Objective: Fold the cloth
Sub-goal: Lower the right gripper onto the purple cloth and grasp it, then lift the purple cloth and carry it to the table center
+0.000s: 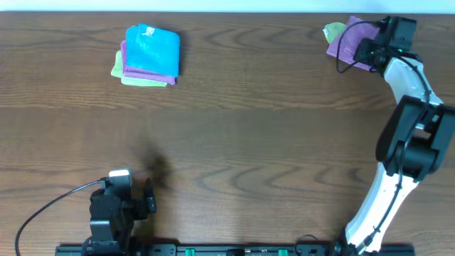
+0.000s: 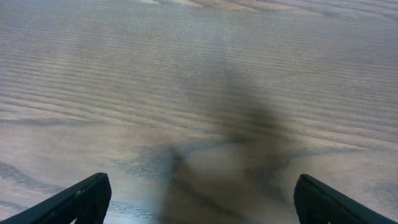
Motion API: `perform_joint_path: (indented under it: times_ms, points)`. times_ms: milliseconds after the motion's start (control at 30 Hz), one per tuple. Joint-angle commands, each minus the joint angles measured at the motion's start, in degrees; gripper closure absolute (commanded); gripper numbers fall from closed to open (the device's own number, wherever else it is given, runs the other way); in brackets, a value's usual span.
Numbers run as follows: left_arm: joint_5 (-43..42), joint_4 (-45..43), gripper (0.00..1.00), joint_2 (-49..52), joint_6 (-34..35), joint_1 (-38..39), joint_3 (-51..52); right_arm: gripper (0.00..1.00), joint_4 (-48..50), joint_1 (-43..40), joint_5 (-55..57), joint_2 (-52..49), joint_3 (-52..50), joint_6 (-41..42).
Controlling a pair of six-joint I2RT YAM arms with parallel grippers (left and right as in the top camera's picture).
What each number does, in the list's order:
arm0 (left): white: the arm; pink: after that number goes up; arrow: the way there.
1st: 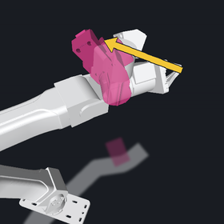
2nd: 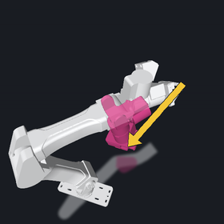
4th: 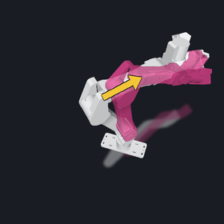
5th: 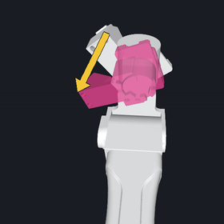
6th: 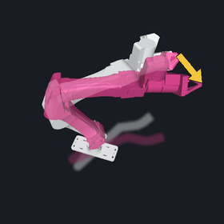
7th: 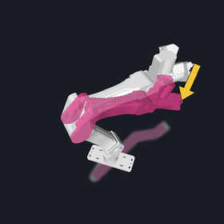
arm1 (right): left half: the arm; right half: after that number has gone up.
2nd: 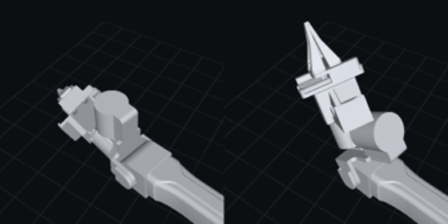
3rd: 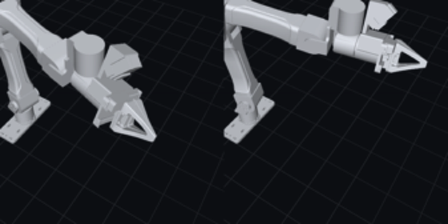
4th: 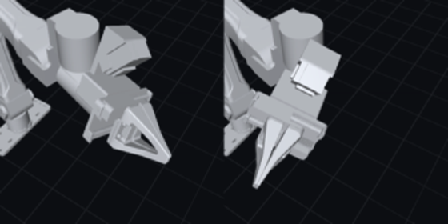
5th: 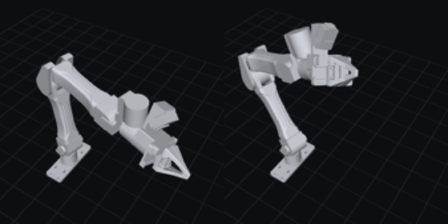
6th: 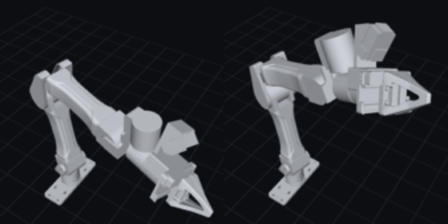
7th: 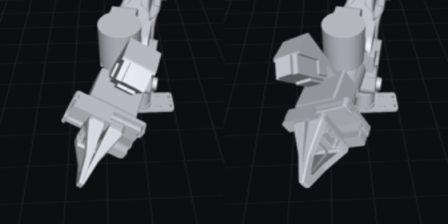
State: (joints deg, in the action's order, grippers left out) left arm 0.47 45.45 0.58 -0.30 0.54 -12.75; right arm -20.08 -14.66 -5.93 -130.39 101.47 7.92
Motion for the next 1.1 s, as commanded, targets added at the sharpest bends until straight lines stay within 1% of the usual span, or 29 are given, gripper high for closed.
perform_joint_path:
  times_ms: [0, 167, 400, 500, 700, 833, 933, 1067]
  points:
    - [1.0, 1.2, 0.05, -0.4, -1.0, -0.2, 0.8, 0.99, -2.4, 0.5, 0.1, 7.6, 0.9, -2.3]
    - [1.0, 1.2, 0.05, -0.4, -1.0, -0.2, 0.8, 0.99, -10.9, 2.5, 0.1, 15.5, 0.9, -8.1]
    - [1.0, 1.2, 0.05, -0.4, -1.0, -0.2, 0.8, 0.99, -23.0, 6.2, -0.1, 25.8, 0.9, -9.1]
    - [1.0, 1.2, 0.05, -0.4, -1.0, -0.2, 0.8, 0.99, -30.3, 9.5, -0.3, 29.3, 0.9, -11.4]
    - [1.0, 1.2, 0.05, -0.4, -1.0, -0.2, 0.8, 0.99, -44.3, 17.6, -0.3, 33.6, 0.9, -11.4]
    - [1.0, 1.2, 0.05, -0.4, -1.0, -0.2, 0.8, 0.99, -51.2, 22.9, -0.2, 36.2, 0.5, -12.7]
    - [1.0, 1.2, 0.05, -0.4, -1.0, -0.2, 0.8, 0.98, -54.0, 25.4, 0.1, 40.0, -2.3, -13.2]
    - [1.0, 1.2, 0.05, -0.4, -1.0, -0.2, 0.8, 0.98, -54.1, 26.5, -0.1, 49.8, -12.5, -13.4]
